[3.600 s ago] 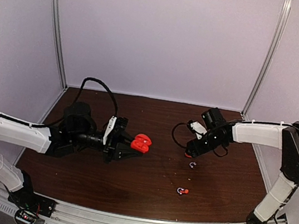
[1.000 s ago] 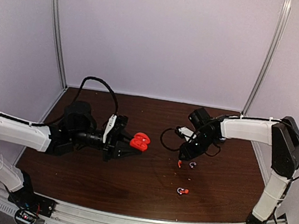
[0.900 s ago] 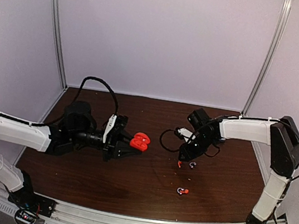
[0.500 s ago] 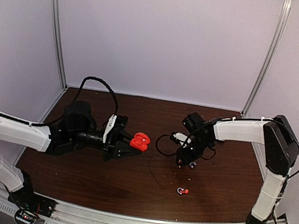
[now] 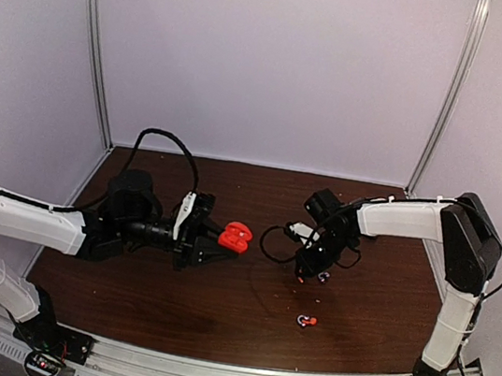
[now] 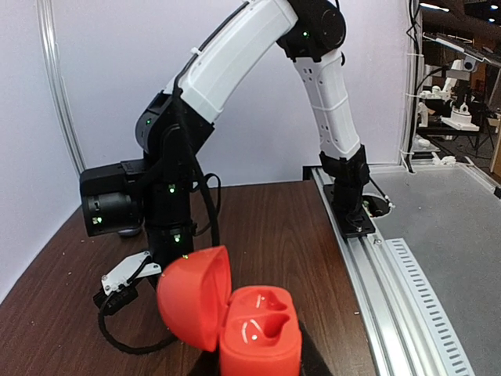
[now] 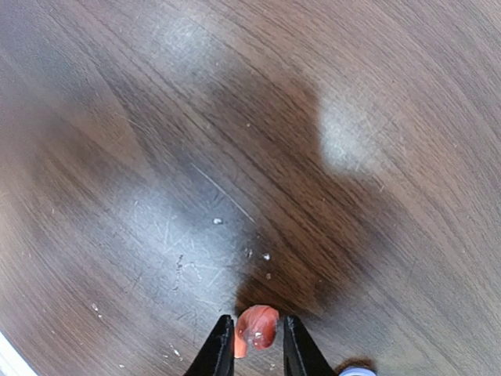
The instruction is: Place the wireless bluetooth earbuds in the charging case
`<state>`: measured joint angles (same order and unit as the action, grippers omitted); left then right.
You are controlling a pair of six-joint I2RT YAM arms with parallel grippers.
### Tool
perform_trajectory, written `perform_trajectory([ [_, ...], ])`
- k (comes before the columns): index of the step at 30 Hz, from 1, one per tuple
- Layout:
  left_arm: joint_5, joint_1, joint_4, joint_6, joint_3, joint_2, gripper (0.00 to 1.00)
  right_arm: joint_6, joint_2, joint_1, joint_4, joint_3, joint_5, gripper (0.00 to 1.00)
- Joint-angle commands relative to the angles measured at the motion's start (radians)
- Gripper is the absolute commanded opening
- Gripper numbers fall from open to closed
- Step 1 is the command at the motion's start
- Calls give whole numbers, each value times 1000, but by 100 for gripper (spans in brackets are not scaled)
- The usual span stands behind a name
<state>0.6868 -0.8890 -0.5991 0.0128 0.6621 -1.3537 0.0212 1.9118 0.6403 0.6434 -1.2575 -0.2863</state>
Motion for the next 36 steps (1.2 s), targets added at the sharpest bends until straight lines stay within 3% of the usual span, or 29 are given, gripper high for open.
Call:
perform_trajectory([
  [1, -16, 7, -15, 4, 8, 14, 1, 2, 19, 12, 15, -25, 37, 24],
  [21, -30, 7, -7, 7, 10, 13, 1, -4, 7, 55, 18, -37, 100, 18],
  [36, -117, 7, -207, 21, -92, 53, 2, -14, -227, 35, -208, 48, -75, 14],
])
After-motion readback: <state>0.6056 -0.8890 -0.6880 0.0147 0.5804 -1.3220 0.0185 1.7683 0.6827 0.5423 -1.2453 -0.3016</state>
